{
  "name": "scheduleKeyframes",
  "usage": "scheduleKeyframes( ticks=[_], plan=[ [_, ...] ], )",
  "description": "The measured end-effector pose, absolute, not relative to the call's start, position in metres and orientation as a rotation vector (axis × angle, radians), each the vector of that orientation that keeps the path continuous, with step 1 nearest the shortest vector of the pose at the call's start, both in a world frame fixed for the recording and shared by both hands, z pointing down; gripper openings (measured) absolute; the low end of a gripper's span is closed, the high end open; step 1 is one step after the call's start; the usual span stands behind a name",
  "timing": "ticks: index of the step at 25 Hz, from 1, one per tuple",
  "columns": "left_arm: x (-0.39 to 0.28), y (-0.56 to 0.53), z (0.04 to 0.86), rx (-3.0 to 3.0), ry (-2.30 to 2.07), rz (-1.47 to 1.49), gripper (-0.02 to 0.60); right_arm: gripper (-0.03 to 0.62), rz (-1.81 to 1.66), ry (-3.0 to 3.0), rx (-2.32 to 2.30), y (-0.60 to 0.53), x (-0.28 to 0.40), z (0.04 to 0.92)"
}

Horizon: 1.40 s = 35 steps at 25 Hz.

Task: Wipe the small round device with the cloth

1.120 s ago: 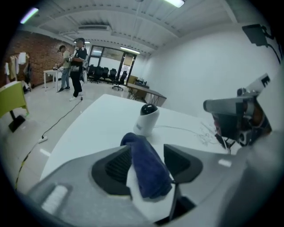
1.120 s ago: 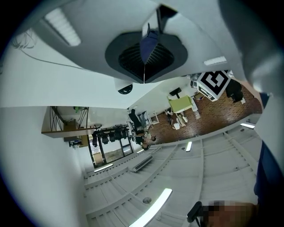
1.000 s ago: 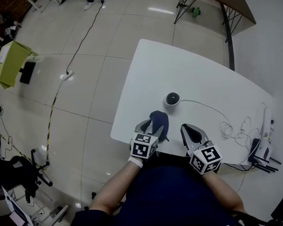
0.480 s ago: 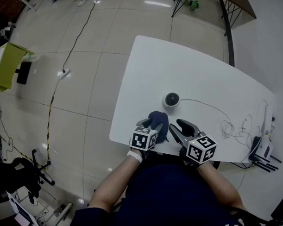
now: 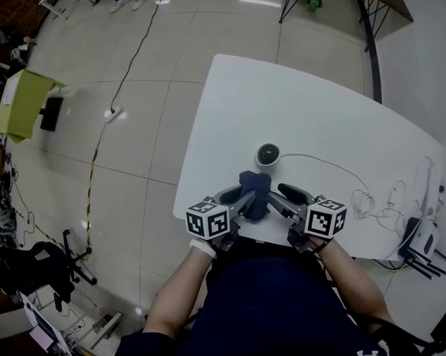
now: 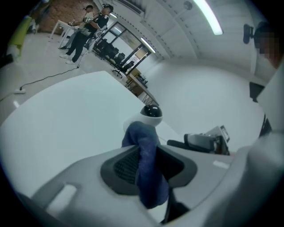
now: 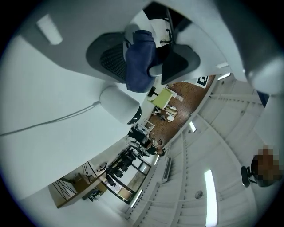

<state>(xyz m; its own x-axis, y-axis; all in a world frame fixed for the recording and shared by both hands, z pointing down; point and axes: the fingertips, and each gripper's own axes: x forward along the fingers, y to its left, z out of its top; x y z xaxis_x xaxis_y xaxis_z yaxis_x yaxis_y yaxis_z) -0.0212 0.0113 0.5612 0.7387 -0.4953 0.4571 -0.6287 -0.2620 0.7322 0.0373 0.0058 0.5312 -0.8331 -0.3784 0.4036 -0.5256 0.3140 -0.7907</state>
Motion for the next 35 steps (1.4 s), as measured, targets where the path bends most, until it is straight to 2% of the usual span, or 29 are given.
scheduleKeyframes(
  ticks=[6, 10, 11, 15, 18, 23, 26, 30, 32, 35],
  plan=[
    [-0.012, 0.014, 0.521, 1.958, -0.703, -0.097, 0.12, 0.305, 1.581, -2.489, 0.685, 0.01, 0.028, 0.521],
    [-0.003, 0.02, 0.494, 1.925, -0.539, -0.288, 0.12, 0.31, 1.78, -2.537, 0.469, 0.022, 0.016, 0.506],
    [-0.001, 0.022, 0.484, 1.909, -0.489, -0.334, 0.12, 0.304, 1.856, -2.55, 0.402, 0.025, 0.014, 0.499],
    [0.001, 0.028, 0.459, 1.859, -0.352, -0.491, 0.12, 0.18, 2.04, -2.587, 0.235, 0.032, 0.01, 0.48],
    [-0.004, 0.03, 0.459, 1.836, -0.352, -0.524, 0.12, 0.137, 2.036, -2.58, 0.226, 0.036, 0.006, 0.477],
    [-0.003, 0.027, 0.474, 1.86, -0.466, -0.432, 0.157, 0.1, 1.962, -2.586, 0.323, 0.034, 0.011, 0.482],
    [-0.004, 0.022, 0.483, 1.877, -0.542, -0.375, 0.195, 0.097, 1.906, -2.589, 0.413, 0.029, 0.013, 0.487],
    [-0.017, 0.014, 0.494, 1.869, -0.618, -0.406, 0.21, 0.097, 1.775, -2.606, 0.566, 0.015, 0.02, 0.493],
    [-0.032, 0.007, 0.497, 1.847, -0.698, -0.435, 0.213, 0.097, 1.618, -2.636, 0.701, 0.001, 0.031, 0.493],
    [-0.058, -0.01, 0.496, 1.843, -0.883, -0.433, 0.205, 0.095, 1.207, -2.677, 0.922, -0.029, 0.05, 0.483]
  ],
)
